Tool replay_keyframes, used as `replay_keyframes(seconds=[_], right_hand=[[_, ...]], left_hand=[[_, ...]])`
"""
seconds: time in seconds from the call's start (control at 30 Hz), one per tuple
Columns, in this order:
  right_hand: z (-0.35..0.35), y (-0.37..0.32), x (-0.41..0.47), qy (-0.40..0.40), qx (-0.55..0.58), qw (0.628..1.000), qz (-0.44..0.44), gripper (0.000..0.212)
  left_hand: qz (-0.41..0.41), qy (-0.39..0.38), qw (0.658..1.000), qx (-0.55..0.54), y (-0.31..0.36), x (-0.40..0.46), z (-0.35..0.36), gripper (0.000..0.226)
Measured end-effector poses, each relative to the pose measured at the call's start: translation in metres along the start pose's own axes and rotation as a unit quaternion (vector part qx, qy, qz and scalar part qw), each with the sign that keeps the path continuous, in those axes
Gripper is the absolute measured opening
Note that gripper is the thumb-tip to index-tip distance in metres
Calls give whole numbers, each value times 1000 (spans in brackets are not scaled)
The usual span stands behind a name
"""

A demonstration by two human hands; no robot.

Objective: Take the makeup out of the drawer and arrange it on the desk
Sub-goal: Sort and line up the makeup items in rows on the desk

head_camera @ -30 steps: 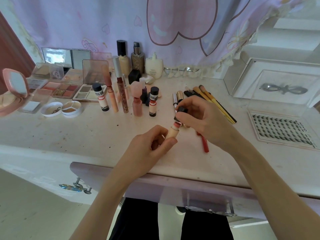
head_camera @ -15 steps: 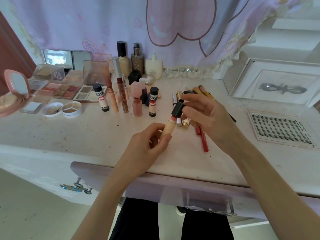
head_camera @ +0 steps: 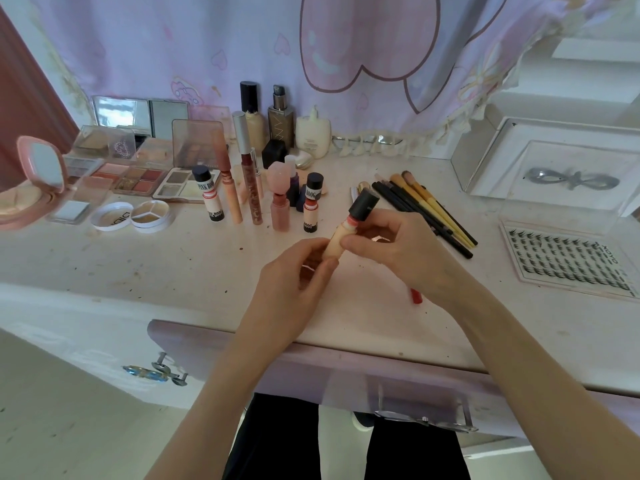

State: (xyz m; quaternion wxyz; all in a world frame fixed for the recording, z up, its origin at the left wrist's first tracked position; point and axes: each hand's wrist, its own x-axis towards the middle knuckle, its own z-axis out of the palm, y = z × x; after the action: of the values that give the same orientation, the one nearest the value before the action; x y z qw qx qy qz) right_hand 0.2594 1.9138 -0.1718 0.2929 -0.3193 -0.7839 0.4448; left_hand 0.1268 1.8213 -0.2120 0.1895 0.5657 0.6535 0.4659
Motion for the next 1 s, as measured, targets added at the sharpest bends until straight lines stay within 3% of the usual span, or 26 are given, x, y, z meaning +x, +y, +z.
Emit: replay_keyframes(seconds=[0.1,0.2,0.3,0.5,1.0], right_hand=[[-7,0,13,22,-57,998,-2,14],[-11,2,29,17,-121,993,2,8],[-7,6,42,11,-162,987,9,9],[3,12,55,16,-170,985,25,14],[4,20,53,21,-186,982,6,16]], left_hand=[[5,5,993,120,-6,-1,-1,33],[14,-13,950,311,-14,-4,-5,51],[-1,-44,921,387,-17,-5,-8,64],[-6,-71,900,430,-19,-7,-6,72],[-6,-78,894,442,-20,-6,-5,67]])
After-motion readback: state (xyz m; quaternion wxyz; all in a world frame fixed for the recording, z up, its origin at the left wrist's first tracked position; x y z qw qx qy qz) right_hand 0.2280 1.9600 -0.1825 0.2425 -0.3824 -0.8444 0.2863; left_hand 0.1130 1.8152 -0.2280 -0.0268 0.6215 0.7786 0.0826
